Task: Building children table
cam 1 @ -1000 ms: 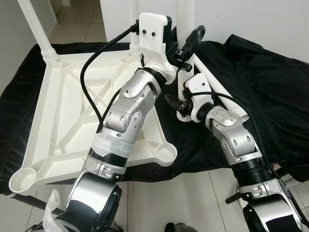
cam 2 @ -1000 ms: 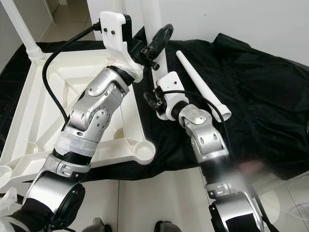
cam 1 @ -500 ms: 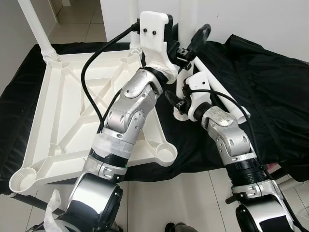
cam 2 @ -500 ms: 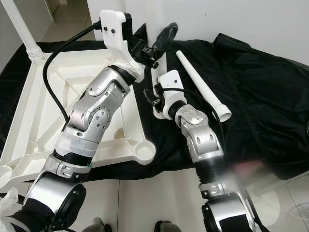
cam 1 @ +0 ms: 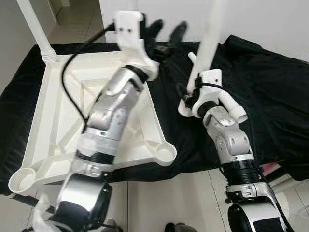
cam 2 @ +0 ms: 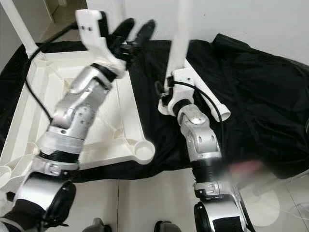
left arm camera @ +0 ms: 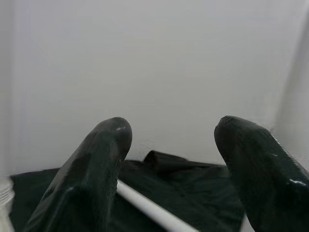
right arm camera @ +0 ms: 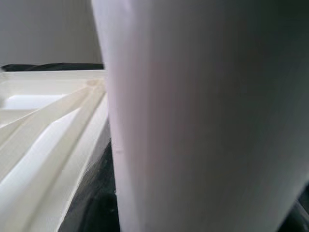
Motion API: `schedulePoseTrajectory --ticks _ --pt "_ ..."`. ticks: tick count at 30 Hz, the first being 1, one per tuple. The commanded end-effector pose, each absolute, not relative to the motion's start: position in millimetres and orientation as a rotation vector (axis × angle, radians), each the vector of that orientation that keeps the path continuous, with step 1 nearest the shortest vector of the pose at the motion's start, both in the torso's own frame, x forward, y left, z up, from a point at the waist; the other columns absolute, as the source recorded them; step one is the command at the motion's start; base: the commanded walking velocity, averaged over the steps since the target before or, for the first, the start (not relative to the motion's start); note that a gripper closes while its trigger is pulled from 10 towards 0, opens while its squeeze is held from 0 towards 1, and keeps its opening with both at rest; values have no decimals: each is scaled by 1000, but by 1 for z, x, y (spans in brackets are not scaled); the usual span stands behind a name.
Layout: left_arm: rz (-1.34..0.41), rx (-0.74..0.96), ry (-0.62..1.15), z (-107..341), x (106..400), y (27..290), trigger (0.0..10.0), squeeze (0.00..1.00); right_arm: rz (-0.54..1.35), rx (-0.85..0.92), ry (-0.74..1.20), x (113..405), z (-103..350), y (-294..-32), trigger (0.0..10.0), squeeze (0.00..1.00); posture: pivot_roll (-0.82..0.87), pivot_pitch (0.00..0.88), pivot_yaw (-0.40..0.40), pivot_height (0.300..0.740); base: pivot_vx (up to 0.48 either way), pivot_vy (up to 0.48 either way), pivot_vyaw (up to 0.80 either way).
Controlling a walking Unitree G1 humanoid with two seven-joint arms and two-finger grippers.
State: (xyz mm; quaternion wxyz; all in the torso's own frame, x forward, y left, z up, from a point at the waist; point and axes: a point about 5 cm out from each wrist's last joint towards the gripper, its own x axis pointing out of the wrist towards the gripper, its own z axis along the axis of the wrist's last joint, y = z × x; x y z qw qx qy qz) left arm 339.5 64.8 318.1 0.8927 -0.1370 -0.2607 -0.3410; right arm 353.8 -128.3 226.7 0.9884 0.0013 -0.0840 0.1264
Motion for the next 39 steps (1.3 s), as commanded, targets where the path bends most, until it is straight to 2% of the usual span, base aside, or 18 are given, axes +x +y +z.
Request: schedulePoseTrajectory --ticks 1,7,11,14,21,24,26,27,35,39 --pt "-755 -236 -542 311 339 68 10000 0 235 24 -179 352 225 -132 10000 0 -66 79 14 740 0 0 0" --pt "-669 -224 -462 290 346 104 10000 0 176 46 -194 348 223 -141 10000 0 -65 86 17 740 0 0 0" --pt "-607 -103 -389 263 345 132 10000 0 137 73 -209 345 221 -147 10000 0 -57 97 23 740 0 0 0" --pt "-604 -69 -349 251 343 140 10000 0 125 80 -211 343 220 -148 10000 0 -55 98 23 740 0 0 0" --pt "-619 38 -209 209 333 152 10000 0 113 85 -207 341 217 -151 10000 0 -52 103 19 740 0 0 0" --pt "-624 36 -204 207 332 153 10000 0 113 88 -207 341 217 -151 10000 0 -52 103 19 740 0 0 0" --pt "-659 49 -195 204 328 154 10000 0 112 90 -207 341 217 -151 10000 0 -51 105 17 740 0 0 0" --pt "-735 64 -168 198 319 157 10000 0 112 88 -206 341 217 -151 10000 0 -49 109 13 740 0 0 0" --pt "-851 97 -102 186 304 160 10000 0 112 82 -199 340 216 -152 10000 0 -44 111 7 740 0 0 0" --pt "-980 139 -18 173 287 157 10000 0 117 76 -195 341 215 -152 10000 0 -40 108 3 740 0 0 0"
